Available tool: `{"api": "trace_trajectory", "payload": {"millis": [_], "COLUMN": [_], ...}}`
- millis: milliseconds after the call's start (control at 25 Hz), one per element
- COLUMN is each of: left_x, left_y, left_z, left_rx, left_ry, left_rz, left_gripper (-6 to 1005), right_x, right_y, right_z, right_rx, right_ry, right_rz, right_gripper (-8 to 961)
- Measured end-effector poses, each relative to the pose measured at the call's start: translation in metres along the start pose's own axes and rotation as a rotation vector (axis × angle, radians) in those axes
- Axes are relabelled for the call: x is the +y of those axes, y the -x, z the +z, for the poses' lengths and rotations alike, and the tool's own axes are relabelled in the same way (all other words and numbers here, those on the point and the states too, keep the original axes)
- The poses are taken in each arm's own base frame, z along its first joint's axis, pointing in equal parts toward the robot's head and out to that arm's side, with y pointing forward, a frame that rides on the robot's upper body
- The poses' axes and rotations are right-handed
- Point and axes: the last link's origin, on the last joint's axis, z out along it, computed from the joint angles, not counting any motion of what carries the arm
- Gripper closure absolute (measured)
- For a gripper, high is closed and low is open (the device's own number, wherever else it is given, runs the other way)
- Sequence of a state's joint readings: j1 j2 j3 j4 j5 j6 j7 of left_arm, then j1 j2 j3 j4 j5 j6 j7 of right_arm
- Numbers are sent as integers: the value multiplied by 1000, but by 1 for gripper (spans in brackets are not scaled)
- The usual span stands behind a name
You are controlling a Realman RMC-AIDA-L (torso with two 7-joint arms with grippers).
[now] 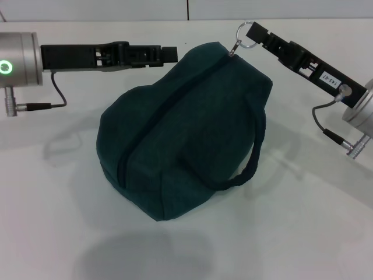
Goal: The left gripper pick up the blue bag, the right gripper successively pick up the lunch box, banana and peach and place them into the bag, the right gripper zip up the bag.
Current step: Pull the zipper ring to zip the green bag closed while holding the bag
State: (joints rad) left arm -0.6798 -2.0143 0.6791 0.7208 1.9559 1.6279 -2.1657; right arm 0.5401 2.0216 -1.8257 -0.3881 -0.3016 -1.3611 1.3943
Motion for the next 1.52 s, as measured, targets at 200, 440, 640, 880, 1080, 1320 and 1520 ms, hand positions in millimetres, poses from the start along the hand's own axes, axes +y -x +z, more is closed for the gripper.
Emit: {"api": "trace_trajectory", "payload": {"millis": [200, 440, 640, 880, 1080, 1320, 1520], "left_x": [0, 0, 0, 0, -3, -5, -5], "left_y": [1, 2, 2, 9, 9, 8, 11], "left_z": [1, 1, 3, 13, 16, 16, 17], "left_rx": [-19, -20, -29, -83, -95, -79, -86], "left_ry": [0, -1, -3, -16, -42, -52, -51], "left_rz": [1, 0, 8, 33, 77, 102, 112], "left_gripper": [372, 154, 116, 118, 120, 122, 151], "right_x": [0, 2, 5, 4, 4, 4, 4], "right_y": [0, 0, 1, 1, 1, 0, -1], "right_z": [0, 1, 7, 7, 6, 5, 4], "right_rx": [-1, -3, 0, 1, 0, -1, -2], "right_ry": [1, 12, 36, 31, 28, 24, 23], "right_rz": [-8, -24, -31, -32, -31, -28, -27], "right_gripper": [865, 864, 863, 862, 861, 860, 859]}}
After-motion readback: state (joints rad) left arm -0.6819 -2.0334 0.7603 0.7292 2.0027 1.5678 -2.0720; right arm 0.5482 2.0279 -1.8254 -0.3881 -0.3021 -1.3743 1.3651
